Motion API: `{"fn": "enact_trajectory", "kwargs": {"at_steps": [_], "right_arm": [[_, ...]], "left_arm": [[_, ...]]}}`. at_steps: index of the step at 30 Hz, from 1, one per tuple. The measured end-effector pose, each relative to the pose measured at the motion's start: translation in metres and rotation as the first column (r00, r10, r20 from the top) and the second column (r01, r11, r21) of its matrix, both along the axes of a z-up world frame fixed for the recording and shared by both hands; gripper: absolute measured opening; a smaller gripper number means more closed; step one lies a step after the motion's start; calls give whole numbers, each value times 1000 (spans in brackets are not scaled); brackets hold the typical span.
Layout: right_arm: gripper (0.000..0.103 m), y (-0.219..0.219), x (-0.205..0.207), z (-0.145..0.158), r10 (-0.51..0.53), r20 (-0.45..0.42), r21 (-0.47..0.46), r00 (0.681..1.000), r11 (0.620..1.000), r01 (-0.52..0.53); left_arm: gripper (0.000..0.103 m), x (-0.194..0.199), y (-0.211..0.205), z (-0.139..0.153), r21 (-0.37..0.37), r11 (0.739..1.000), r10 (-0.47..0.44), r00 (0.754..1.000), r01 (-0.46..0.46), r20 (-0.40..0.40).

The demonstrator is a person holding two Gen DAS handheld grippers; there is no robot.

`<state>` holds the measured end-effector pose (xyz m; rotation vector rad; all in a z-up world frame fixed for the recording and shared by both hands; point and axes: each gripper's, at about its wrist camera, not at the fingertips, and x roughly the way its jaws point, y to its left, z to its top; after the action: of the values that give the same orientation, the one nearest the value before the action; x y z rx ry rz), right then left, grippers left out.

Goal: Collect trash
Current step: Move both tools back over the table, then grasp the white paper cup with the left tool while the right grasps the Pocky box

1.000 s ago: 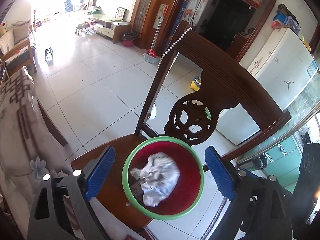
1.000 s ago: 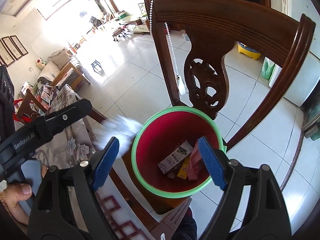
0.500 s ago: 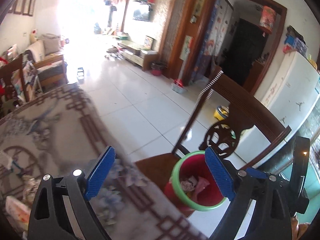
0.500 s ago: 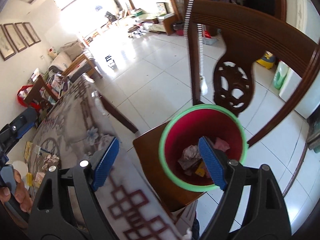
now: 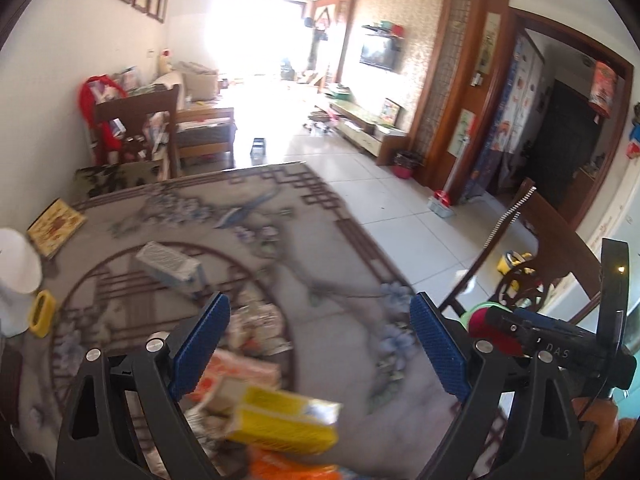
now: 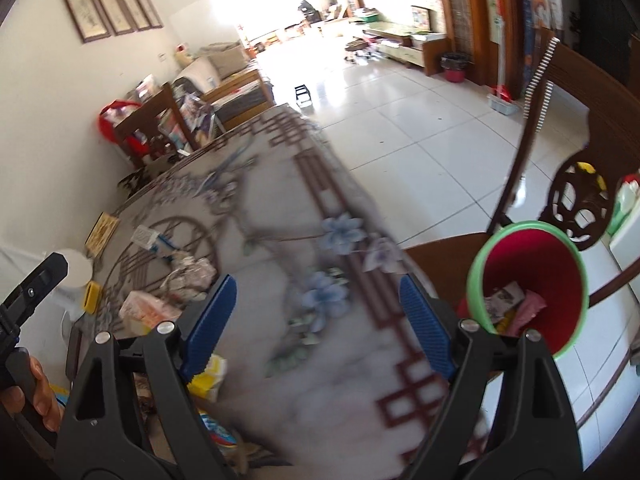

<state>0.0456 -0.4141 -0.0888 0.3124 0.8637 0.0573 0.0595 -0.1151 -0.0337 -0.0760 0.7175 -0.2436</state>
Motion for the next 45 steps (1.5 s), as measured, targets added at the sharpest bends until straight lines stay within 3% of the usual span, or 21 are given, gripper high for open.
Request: {"fn": "enact_trajectory", "kwargs": {"at_steps": [6,9,15,20,23,27,30,33,36,38,40,43,45], "right_arm": [[82,62,-1,-1,90,-14,-35,996,995,-91],[87,85,-2,-4,128,-36,-48,991,990,-129],[87,118,-11,-9,166,-66,-71,984,983,-171],[87,140,-14,-17,188,-102,-82,977,977,-197],[87,151,-13,-20,202,-120,-88,972,973,-213],[87,162,-14,-21,219,-132,-103,967,967,-233],[87,169,-14,-21,228,-141,-122,963,962,-245],[88,174,-16,-20,241,-144,-145,960,954,-262],[90,175,-18,-22,248,-153,-157,957,950,-272],[90,174,-18,-23,247,-160,-159,956,949,-272],[90,171,-18,-25,242,-167,-157,956,950,-268],[90,166,-17,-28,231,-176,-153,957,954,-259],[90,165,-14,-32,230,-188,-149,955,954,-259]], "left_arm": [[87,-6,73,-19,-12,994,105,993,-105,-49],[87,-14,106,-28,-4,989,149,987,-149,-63],[87,-29,161,-46,30,978,209,973,-207,-98],[87,-41,193,-72,37,971,239,956,-236,-172],[87,-46,193,-85,23,980,199,956,-199,-215],[87,-40,167,-100,5,996,82,959,-84,-271],[87,-31,136,-112,36,999,-14,947,27,-322],[87,-19,114,-126,76,994,-50,937,81,-346],[86,-1,105,-147,78,992,-57,913,96,-405],[78,6,106,-159,70,994,-49,899,88,-435],[53,11,114,-167,3,999,-44,879,52,-474],[52,10,128,-166,-50,999,-23,878,-1,-478],[52,3,138,-159,-64,997,-1,890,-31,-455]]}}
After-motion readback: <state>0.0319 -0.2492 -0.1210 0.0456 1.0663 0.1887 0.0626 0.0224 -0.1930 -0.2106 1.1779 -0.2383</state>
